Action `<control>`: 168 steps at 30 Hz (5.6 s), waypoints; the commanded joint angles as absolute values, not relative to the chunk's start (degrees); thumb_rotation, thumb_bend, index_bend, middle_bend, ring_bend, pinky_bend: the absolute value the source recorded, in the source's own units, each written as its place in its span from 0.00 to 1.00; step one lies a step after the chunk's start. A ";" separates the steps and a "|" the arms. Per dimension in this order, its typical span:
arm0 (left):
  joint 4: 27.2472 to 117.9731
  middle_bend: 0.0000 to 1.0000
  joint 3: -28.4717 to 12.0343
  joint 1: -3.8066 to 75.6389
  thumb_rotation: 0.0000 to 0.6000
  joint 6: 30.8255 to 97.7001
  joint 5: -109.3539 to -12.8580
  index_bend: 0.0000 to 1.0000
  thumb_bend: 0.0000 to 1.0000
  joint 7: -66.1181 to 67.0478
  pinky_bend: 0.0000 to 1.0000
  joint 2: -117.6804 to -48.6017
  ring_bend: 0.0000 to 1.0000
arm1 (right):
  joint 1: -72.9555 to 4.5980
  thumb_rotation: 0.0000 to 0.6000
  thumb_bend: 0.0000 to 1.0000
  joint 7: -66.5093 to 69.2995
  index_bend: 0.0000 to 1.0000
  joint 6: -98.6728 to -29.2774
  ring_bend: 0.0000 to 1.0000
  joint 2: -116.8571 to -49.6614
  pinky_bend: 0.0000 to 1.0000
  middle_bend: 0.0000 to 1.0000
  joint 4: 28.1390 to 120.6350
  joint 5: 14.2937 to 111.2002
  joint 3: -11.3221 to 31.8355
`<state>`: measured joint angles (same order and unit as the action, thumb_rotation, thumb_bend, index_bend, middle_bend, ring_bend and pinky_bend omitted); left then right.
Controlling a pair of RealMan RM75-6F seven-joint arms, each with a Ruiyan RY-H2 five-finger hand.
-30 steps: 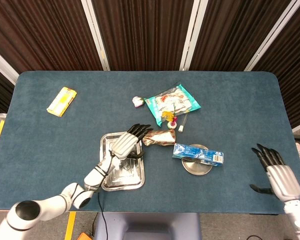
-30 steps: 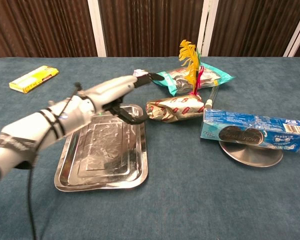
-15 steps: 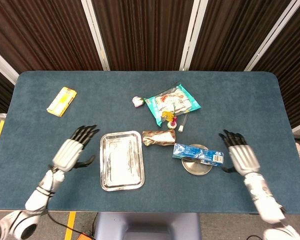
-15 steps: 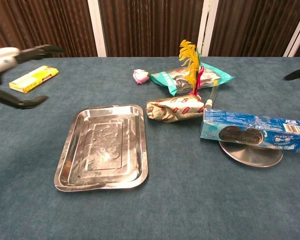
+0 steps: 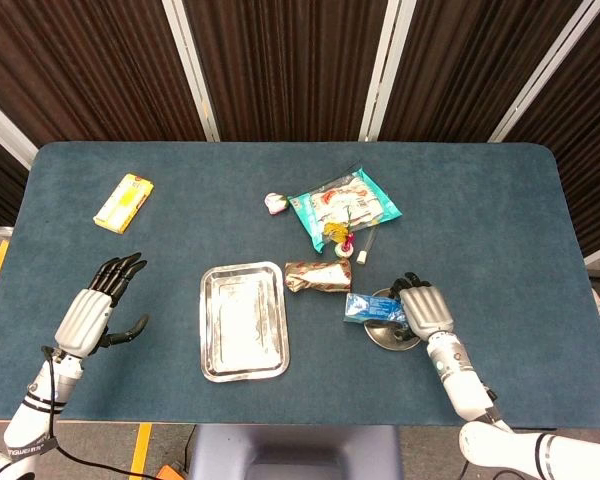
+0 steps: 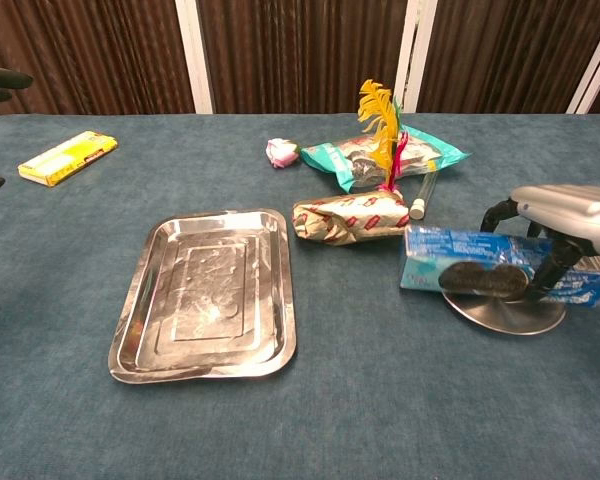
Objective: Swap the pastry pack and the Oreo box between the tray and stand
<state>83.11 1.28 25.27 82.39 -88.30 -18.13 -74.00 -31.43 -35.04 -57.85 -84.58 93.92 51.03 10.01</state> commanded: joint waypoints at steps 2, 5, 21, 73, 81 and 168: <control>84.38 0.00 0.96 24.80 1.00 81.29 -87.91 0.00 0.37 -19.25 0.00 -72.99 0.00 | -32.59 1.00 0.34 -36.41 0.70 -59.58 0.47 -86.80 0.62 0.51 92.45 49.07 9.92; 84.47 0.00 0.81 24.48 1.00 81.18 -88.43 0.00 0.38 -18.58 0.00 -72.64 0.00 | -32.39 1.00 0.38 -36.57 0.78 -60.46 0.54 -85.32 0.69 0.58 95.42 50.34 8.88; 85.84 0.00 0.36 21.32 1.00 83.21 -90.37 0.00 0.38 -15.96 0.00 -71.73 0.00 | -31.04 1.00 0.40 -36.62 0.83 -63.09 0.60 -81.13 0.73 0.63 110.43 65.37 2.26; 79.43 0.00 -4.84 20.26 1.00 77.05 -84.65 0.00 0.38 -22.68 0.00 -70.88 0.00 | -68.66 1.00 0.21 -42.51 0.01 -47.09 0.00 -100.67 0.05 0.01 71.91 19.75 13.92; 78.32 0.00 -5.36 20.50 1.00 76.11 -84.24 0.00 0.38 -23.13 0.00 -71.27 0.00 | -69.01 1.00 0.25 -43.12 0.52 -46.82 0.36 -105.70 0.49 0.39 62.77 19.07 12.93; 82.55 0.00 -7.06 38.16 1.00 51.38 -82.23 0.00 0.37 15.28 0.01 -109.06 0.00 | -8.08 1.00 0.21 33.49 0.00 -85.43 0.00 -53.63 0.03 0.00 87.18 87.75 -3.39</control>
